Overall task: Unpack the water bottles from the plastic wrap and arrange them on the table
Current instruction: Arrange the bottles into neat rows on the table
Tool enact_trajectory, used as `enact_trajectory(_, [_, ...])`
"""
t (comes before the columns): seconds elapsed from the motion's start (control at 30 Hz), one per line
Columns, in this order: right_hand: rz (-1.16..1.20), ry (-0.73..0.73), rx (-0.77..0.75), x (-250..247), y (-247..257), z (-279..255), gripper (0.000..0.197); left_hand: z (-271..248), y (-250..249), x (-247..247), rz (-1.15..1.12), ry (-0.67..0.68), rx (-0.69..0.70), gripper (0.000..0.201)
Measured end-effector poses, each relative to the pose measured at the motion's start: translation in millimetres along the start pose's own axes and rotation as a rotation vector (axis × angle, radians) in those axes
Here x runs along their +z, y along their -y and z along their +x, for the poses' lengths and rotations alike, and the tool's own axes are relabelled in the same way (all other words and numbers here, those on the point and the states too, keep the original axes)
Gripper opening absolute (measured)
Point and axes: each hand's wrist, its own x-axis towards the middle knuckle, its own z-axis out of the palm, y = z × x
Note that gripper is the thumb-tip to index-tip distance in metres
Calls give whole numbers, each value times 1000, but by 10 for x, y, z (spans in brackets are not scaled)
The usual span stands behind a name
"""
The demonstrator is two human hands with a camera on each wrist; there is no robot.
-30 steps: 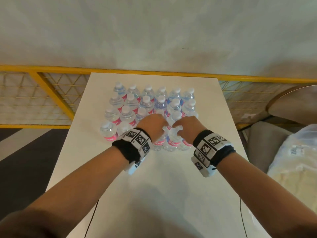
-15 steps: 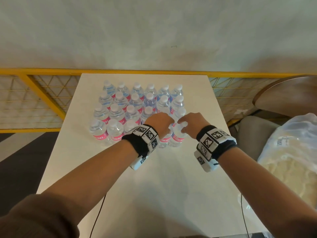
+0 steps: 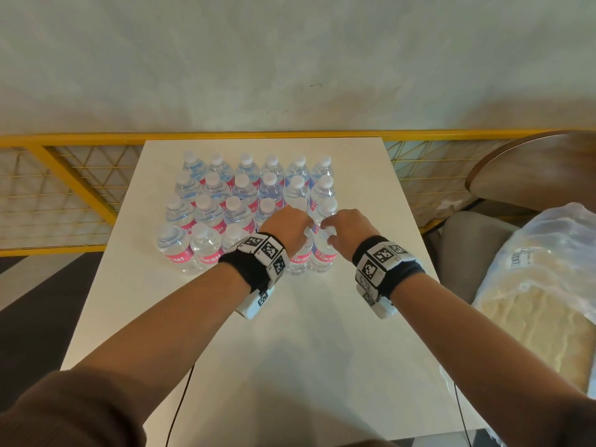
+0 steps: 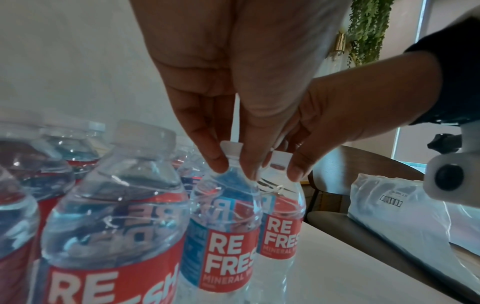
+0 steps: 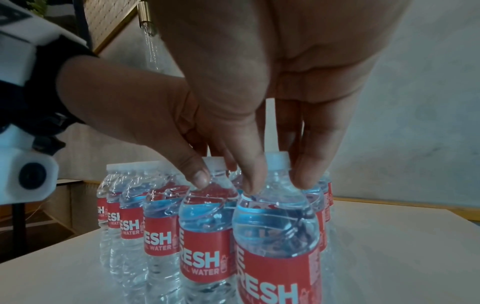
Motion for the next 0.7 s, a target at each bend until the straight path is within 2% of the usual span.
enact_trajectory(0.17, [31,-4,-7,-8,-39,-2,34,-10,38,-54,34,20,1,32])
enact_trajectory(0.37, [69,23,7,-6,-65,22,34,-103,142,-57,-55,-30,-42,47])
enact_trajectory(0.53, [107,-2,22,21,-129,8,36,-366,385,-163,-177,-165,-119,33])
enact_trajectory(0.63, [162,-14,22,65,-173,-22,37,-655,754,-109,-254,-334,-215,21])
enact_trajectory(0.7, [207,-34,27,114,-194,-38,37,-856,1050,1,-224,-440,-293,24])
